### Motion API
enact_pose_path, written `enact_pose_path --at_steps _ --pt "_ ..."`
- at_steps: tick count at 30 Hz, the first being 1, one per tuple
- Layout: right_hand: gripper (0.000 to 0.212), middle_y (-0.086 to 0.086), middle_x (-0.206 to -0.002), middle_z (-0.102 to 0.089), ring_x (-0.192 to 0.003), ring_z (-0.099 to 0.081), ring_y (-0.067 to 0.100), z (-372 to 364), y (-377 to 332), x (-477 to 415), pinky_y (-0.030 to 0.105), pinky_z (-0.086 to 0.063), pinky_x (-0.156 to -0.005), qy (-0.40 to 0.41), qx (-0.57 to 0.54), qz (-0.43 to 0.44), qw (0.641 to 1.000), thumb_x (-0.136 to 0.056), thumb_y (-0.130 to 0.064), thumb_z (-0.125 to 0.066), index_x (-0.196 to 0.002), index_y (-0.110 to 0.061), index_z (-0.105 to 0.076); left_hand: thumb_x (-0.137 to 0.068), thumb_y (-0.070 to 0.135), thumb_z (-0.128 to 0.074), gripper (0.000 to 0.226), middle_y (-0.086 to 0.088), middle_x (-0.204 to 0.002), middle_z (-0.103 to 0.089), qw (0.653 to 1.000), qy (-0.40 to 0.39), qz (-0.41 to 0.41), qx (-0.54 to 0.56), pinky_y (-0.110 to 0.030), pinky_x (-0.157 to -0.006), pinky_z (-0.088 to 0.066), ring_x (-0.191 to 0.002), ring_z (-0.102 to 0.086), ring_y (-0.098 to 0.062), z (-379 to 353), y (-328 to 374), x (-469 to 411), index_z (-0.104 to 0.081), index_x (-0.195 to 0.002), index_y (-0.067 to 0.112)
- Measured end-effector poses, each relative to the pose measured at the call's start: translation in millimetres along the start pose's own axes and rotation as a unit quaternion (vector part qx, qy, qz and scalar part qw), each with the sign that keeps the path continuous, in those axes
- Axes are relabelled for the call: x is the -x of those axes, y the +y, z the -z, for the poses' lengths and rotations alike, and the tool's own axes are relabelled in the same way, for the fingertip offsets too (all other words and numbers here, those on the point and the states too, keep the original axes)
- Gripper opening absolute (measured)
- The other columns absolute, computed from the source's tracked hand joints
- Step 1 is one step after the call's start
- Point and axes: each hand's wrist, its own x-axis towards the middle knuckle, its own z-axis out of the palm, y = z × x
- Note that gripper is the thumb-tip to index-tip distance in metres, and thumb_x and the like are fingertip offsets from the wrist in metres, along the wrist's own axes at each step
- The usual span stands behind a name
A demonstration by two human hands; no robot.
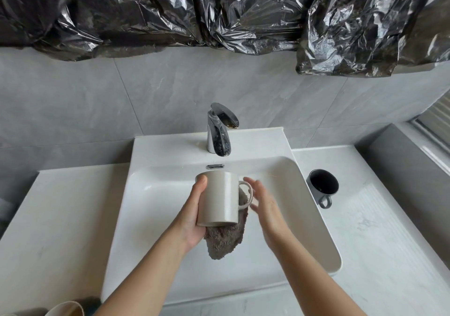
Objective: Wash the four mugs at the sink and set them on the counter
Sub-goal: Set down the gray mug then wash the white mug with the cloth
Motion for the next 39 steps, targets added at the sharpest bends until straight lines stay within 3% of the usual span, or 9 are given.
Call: enact_pose_path --at_steps 6,14,16,18,21,28,31,35,39 --pt "0.035 0.001 -0.061 -0.052 -0.044 -0.046 0.009 2 -19 -9 0.023 -0.037 -0.049 -0.022 0.106 -0.006 0.994 -0.101 -0.038 -0.047 -0.081 -0.010 -0.048 -0.083 0.059 -0.046 0.054 -0.012 -0.101 -0.074 0.998 -0.027 0.016 -0.057 -0.037 -0.080 -0.050 -0.086 -0.072 -0.021 -3 6 1 -0.074 -0.102 0.016" --pt "0.052 0.000 -0.052 -0.033 -0.044 -0.021 0.011 1 -8 -10 0.018 -0.021 -0.043 -0.127 -0.028 -0.083 0.988 -0.105 -0.035 -0.038 -0.058 -0.012 -0.041 -0.087 0.069 -0.041 0.072 -0.018 -0.098 -0.072 0.994 0.041 0.098 0.006 -0.038 -0.081 -0.048 -0.083 -0.070 -0.028 14 9 0 -0.077 -0.095 0.008" --pt "0.055 0.000 -0.052 -0.028 -0.046 -0.017 0.010 -1 -7 -8 0.017 -0.019 -0.042 -0.121 -0.068 -0.103 0.985 -0.105 -0.038 -0.037 -0.055 -0.014 -0.039 -0.089 0.060 -0.050 0.064 -0.021 -0.111 -0.069 0.988 0.082 0.127 0.029 -0.041 -0.090 -0.050 -0.093 -0.068 -0.033 23 7 -4 -0.072 -0.108 0.002" --pt "0.054 -0.001 -0.052 -0.028 -0.045 -0.017 0.009 0 -11 -8 0.017 -0.017 -0.042 -0.090 -0.089 -0.103 0.987 -0.105 -0.037 -0.036 -0.056 -0.015 -0.036 -0.089 0.037 -0.061 0.042 -0.020 -0.101 -0.071 0.981 0.135 0.134 0.037 -0.041 -0.075 -0.058 -0.081 -0.071 -0.032 32 7 -8 -0.065 -0.107 -0.001" --pt "0.051 -0.002 -0.051 -0.031 -0.042 -0.024 0.008 0 -20 -9 0.016 -0.020 -0.042 -0.017 -0.037 -0.058 0.997 -0.106 -0.034 -0.036 -0.059 -0.015 -0.035 -0.095 0.017 -0.056 0.023 -0.021 -0.084 -0.071 0.976 0.202 0.056 0.053 -0.036 -0.050 -0.057 -0.063 -0.070 -0.030 41 14 -10 -0.066 -0.098 -0.004" --pt "0.044 0.000 -0.061 -0.056 -0.069 -0.057 0.026 -16 -16 -15 0.039 -0.045 -0.071 0.092 0.171 0.027 0.981 -0.103 -0.035 -0.039 -0.065 -0.015 -0.045 -0.095 0.013 -0.058 0.011 -0.006 -0.086 -0.066 0.952 0.212 -0.222 -0.017 -0.039 -0.084 -0.051 -0.084 -0.062 -0.022 -4 22 1 -0.063 -0.086 0.015" --pt "0.042 0.000 -0.065 -0.056 -0.073 -0.057 0.028 -29 -10 -14 0.043 -0.048 -0.075 0.086 0.185 0.030 0.978 -0.101 -0.039 -0.038 -0.066 -0.017 -0.046 -0.093 0.014 -0.061 0.009 0.006 -0.096 -0.068 0.915 0.223 -0.307 -0.136 -0.027 -0.087 -0.049 -0.093 -0.063 -0.012 -18 4 -2 -0.064 -0.092 0.022" --pt "0.039 0.004 -0.070 -0.061 -0.075 -0.058 0.028 -31 -9 -12 0.041 -0.046 -0.073 0.108 0.167 0.020 0.980 -0.102 -0.034 -0.039 -0.068 -0.015 -0.048 -0.084 0.025 -0.063 0.035 0.013 -0.112 -0.057 0.804 0.221 -0.441 -0.332 -0.005 -0.089 -0.036 -0.105 -0.052 0.009 -16 -10 -2 -0.059 -0.118 0.019" --pt "0.038 0.004 -0.069 -0.059 -0.071 -0.056 0.024 -36 -13 -9 0.037 -0.042 -0.067 0.103 0.165 0.020 0.981 -0.101 -0.032 -0.039 -0.068 -0.014 -0.048 -0.091 0.034 -0.051 0.037 0.007 -0.114 -0.048 0.703 0.217 -0.487 -0.471 -0.021 -0.090 -0.043 -0.107 -0.052 -0.011 -4 -13 -11 -0.055 -0.125 0.020"
